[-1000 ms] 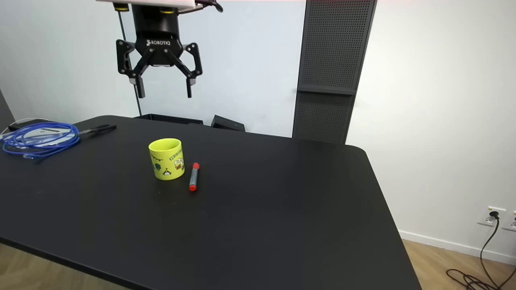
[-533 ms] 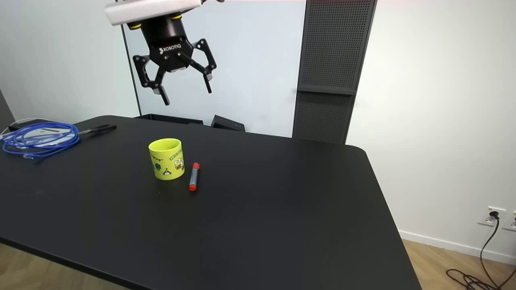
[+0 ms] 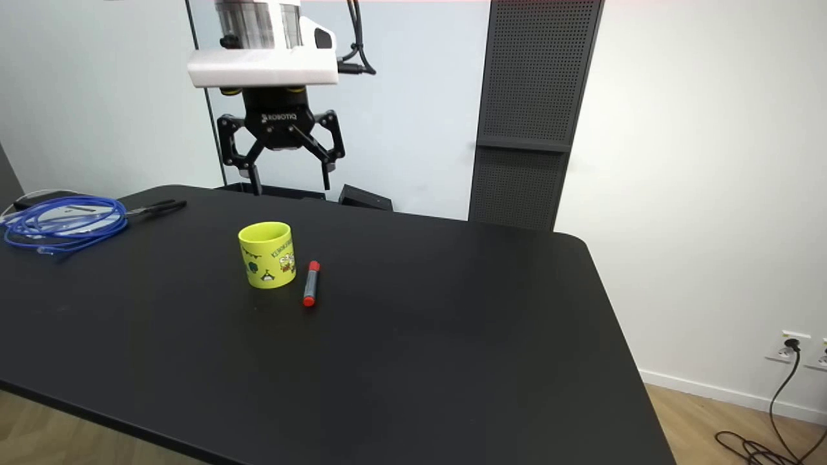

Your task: Put the marker into the mug

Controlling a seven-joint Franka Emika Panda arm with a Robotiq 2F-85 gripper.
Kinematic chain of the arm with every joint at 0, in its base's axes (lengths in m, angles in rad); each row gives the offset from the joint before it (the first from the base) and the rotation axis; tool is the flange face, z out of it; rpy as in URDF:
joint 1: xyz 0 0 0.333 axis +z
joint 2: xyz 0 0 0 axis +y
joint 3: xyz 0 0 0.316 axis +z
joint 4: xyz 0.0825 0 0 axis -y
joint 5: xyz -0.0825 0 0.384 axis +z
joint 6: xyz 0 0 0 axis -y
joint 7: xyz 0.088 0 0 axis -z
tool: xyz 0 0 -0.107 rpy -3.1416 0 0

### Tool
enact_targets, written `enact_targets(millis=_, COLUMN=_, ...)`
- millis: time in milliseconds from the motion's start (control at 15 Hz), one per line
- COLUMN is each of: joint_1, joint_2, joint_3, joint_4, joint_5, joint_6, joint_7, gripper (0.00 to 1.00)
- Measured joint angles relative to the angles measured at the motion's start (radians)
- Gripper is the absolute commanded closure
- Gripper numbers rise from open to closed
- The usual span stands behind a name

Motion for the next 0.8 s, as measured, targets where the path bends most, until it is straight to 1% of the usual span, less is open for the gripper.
enact_targets(millis=467, joint_1=-0.002, joint_2=0.010, joint_3=0.005, joint_4=0.000, joint_5=-0.004, joint_6=0.003, joint_7=0.000, gripper=0.00)
enact_targets(millis=667, joint_1=-0.011, joint_2=0.029, joint_3=0.001, joint_4=0.000, joint_5=0.000, joint_6=0.038, joint_7=0.001, gripper=0.00)
enact_targets(millis=800, joint_1=-0.031, joint_2=0.070, joint_3=-0.011, joint_4=0.008, joint_5=0.001, joint_6=0.078, joint_7=0.001, gripper=0.00)
